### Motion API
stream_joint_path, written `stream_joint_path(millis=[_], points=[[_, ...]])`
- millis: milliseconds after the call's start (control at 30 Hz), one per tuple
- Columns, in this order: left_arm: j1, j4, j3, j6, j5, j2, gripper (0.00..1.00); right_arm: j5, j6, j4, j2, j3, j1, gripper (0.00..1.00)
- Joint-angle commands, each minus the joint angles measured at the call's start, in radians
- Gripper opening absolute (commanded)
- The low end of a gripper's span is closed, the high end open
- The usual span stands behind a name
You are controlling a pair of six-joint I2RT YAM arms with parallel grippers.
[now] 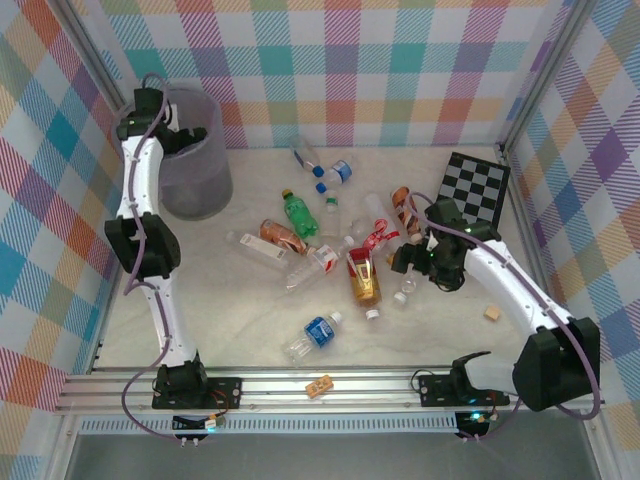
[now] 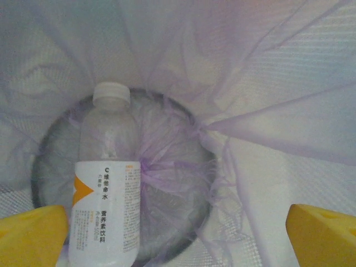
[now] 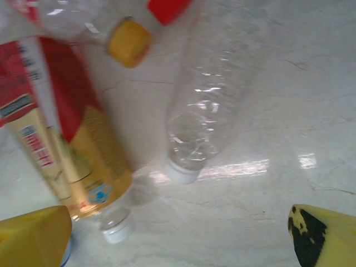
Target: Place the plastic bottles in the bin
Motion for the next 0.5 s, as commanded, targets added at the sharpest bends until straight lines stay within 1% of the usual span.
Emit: stream_joint_path(millis=[0,167,233,367,467], points=[[-0.004,-0.022,0.032,-0.018,0.03,-0.13,1.0,0.044,0.072,0.042,0.033,-0.017,-0.002,1.0],[-0.004,-0.02,0.017,-0.015,0.0,-0.211,1.0,-0.016,0.168,0.124,0.09,-0.067,0.012,0.99],[-0.004,-0.017,0.013,-0.007,-0.003,-0.242,1.0,-0.016,0.195,0.157,0.113,-0.092,0.023,1.0],[-0.005,-0.02,0.013,-0.008,0.026,-0.297,1.0,-0.003,0.221,0.218,0.164,-0.129,0.03,1.0],[-0.011,-0.036,-0.012,-0.01,0.02,-0.352,1.0,0.002,0.225,0.245,0.195,-0.141,0.03,1.0]])
